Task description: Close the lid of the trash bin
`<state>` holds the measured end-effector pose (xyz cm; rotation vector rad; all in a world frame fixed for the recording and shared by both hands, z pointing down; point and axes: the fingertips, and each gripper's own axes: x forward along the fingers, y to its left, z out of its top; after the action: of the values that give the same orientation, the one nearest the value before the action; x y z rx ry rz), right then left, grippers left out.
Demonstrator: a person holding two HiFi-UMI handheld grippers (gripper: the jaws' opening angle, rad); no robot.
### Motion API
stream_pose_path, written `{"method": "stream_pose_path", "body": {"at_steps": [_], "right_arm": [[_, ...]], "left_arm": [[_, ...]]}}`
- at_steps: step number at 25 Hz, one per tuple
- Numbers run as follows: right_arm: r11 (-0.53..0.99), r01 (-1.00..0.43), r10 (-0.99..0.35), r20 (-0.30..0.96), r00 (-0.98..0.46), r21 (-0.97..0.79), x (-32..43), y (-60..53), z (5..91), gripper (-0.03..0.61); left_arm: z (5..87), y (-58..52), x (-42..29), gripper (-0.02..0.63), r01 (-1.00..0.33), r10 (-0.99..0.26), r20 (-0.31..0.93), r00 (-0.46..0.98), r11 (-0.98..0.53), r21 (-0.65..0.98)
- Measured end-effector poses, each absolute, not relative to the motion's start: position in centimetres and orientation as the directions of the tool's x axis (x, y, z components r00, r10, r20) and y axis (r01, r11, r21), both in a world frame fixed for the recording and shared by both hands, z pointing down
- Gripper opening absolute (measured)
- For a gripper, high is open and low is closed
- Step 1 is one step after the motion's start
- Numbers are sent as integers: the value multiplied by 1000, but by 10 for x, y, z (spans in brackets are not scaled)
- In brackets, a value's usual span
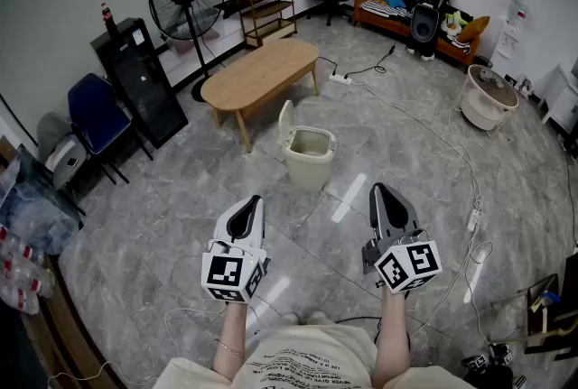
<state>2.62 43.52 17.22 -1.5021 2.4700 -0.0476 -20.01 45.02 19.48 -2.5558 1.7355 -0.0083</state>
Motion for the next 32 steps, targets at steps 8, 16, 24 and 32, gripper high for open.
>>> {"method": "stream_pose_path", "body": {"at_steps": [8, 16, 24, 32], "right_arm": [[479, -859, -874, -188, -448, -181, 39, 419, 179, 5], [483, -853, -874, -170, -456, -198, 47, 404, 193, 5], [489, -850, -871, -154, -466, -196, 54, 393, 205, 5], [457, -862, -889, -130, -439, -217, 64, 357, 215, 5]], "left_arm": [[201, 436, -183, 25, -916, -916, -17, 401, -400, -35], [206, 420, -177, 33, -928, -928, -28, 372, -372, 13], [219, 402, -177, 224, -936, -938, -30, 345, -346, 63], [229, 358, -179, 306, -939, -942, -19, 336, -336, 72]]}}
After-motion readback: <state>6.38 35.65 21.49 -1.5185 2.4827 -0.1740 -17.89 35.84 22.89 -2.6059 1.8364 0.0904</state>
